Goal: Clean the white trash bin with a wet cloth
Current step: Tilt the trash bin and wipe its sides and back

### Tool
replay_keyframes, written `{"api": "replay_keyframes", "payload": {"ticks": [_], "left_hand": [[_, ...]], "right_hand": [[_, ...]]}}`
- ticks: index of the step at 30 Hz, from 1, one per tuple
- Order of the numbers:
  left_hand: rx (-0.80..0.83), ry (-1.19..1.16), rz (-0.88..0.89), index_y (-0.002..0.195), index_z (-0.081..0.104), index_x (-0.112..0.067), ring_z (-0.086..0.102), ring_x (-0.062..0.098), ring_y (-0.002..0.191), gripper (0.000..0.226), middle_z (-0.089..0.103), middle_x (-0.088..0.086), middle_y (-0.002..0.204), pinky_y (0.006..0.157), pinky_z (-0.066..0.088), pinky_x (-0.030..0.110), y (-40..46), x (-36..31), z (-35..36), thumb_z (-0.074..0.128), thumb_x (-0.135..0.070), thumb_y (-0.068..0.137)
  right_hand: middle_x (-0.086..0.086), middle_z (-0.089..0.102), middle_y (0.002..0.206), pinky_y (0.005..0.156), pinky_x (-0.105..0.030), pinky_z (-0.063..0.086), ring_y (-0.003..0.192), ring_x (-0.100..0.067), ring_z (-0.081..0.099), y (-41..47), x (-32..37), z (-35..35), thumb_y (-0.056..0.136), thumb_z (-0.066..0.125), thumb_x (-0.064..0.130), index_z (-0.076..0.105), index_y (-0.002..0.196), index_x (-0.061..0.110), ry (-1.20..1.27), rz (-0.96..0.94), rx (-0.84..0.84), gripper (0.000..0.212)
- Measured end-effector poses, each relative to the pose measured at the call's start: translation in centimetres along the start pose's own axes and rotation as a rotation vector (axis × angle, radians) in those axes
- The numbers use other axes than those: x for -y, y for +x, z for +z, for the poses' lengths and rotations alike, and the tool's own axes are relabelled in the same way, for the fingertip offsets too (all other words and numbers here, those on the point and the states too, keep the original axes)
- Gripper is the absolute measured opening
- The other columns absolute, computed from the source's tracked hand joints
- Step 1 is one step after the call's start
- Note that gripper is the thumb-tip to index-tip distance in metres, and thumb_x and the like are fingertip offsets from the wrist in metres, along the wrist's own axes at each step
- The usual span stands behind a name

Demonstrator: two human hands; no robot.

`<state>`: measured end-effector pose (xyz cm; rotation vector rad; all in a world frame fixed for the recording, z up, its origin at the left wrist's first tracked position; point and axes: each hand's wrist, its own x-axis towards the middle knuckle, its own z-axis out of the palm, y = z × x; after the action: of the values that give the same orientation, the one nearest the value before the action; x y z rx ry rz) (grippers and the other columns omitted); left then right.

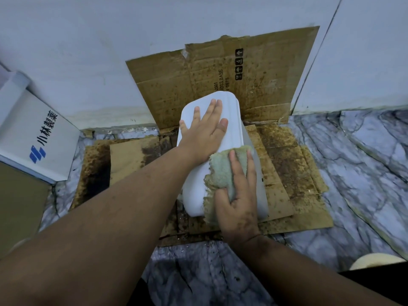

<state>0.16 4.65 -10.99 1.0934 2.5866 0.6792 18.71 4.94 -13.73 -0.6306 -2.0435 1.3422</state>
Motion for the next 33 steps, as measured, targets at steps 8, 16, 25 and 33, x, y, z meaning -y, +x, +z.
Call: {"api": "replay_keyframes", "payload": {"ticks": [8, 16, 25, 33], "left_hand": [[0.001, -0.026, -0.010, 0.162, -0.008, -0.037, -0.016, 0.027, 0.157, 0.063, -0.012, -0.017, 0.170, 0.118, -0.011, 0.070, 0.1, 0.5, -0.1, 0.009, -0.059, 0.105], [-0.001, -0.039, 0.001, 0.162, -0.008, -0.038, -0.017, 0.027, 0.157, 0.064, -0.012, -0.017, 0.170, 0.118, -0.011, 0.070, -0.1, 1.0, -0.3, 0.009, -0.061, 0.104], [-0.019, -0.055, -0.021, 0.162, -0.003, -0.039, -0.013, 0.025, 0.158, 0.057, -0.008, -0.021, 0.169, 0.119, -0.010, 0.067, -0.4, 0.7, -0.4, 0.012, -0.049, 0.109], [-0.021, -0.079, -0.056, 0.162, -0.004, -0.039, -0.013, 0.022, 0.158, 0.060, -0.010, -0.021, 0.169, 0.120, -0.011, 0.065, -0.6, 2.0, -0.8, 0.010, -0.056, 0.107]], "right_hand": [[0.014, 0.013, 0.165, 0.117, -0.055, 0.031, 0.153, -0.008, 0.014, 0.5, 0.3, 0.6, 0.081, 0.040, 0.025, 0.040, 0.151, 0.029, 0.062, 0.025, -0.030, 0.070], [0.011, 0.026, 0.163, 0.117, -0.013, 0.022, 0.146, 0.009, 0.021, 3.4, 0.1, -0.8, 0.085, 0.044, 0.021, 0.047, 0.146, 0.031, 0.126, 0.084, 0.111, 0.062], [0.010, 0.027, 0.163, 0.125, -0.036, 0.020, 0.149, -0.003, 0.023, 15.9, -1.8, -0.3, 0.092, 0.053, 0.040, 0.045, 0.147, 0.034, 0.126, 0.214, 0.260, 0.056], [0.010, 0.068, 0.117, 0.101, -0.031, 0.046, 0.109, -0.009, 0.062, 24.6, -0.4, 3.4, 0.089, 0.048, 0.042, 0.069, 0.104, 0.029, -0.023, 0.267, 0.380, 0.029]]}}
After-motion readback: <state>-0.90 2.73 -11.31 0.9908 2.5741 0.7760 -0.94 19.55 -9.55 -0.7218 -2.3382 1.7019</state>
